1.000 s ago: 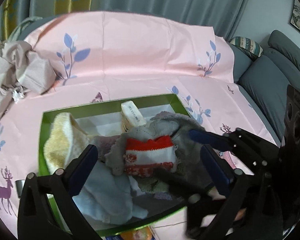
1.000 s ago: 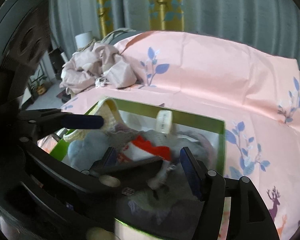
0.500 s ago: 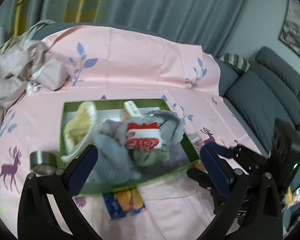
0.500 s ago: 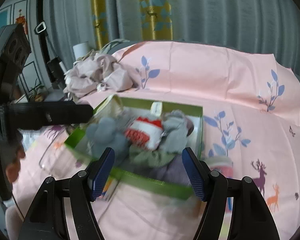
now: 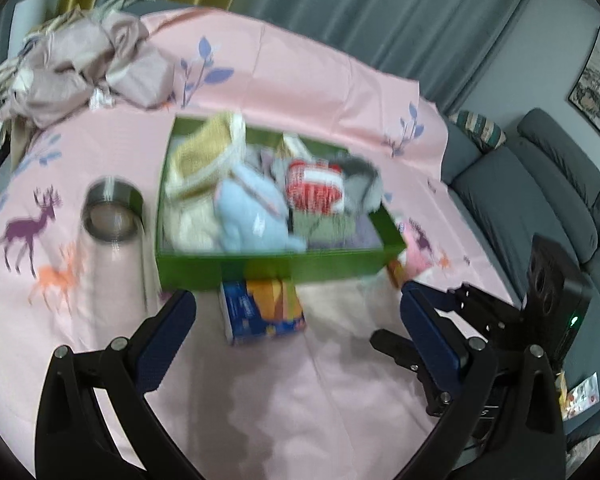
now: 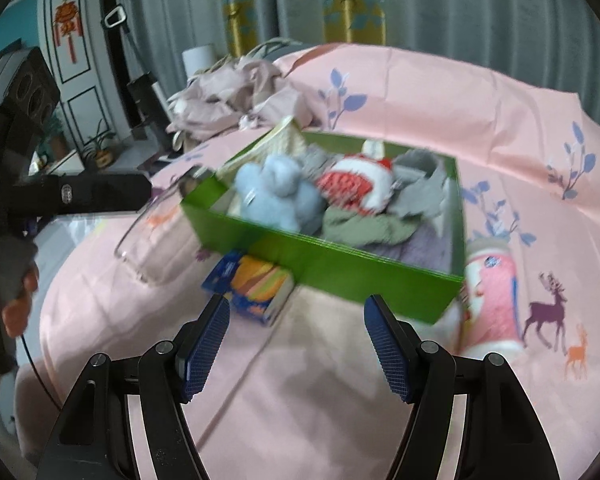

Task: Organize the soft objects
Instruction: 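Withdraw the right gripper and move it toward the blue tissue pack, then grasp the blue Tempo tissue pack with the right gripper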

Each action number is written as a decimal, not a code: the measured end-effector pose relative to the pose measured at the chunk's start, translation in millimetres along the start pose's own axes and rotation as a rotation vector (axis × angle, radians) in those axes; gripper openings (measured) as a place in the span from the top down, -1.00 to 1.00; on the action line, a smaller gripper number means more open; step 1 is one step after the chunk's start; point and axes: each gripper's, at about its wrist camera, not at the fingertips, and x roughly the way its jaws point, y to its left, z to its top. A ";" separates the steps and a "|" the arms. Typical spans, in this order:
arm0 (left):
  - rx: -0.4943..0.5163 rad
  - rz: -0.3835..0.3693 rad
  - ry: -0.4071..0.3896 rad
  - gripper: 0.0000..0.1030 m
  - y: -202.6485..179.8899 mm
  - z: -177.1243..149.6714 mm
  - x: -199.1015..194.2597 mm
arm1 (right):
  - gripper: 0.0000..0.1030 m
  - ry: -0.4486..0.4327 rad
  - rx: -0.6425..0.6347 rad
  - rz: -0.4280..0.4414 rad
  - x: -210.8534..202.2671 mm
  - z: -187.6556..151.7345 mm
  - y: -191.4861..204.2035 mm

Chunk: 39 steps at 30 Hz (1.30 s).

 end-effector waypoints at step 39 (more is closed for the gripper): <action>-0.068 -0.017 0.192 -0.50 43.0 -9.2 88.1 | -0.22 0.145 -0.079 0.132 105.4 -2.0 29.4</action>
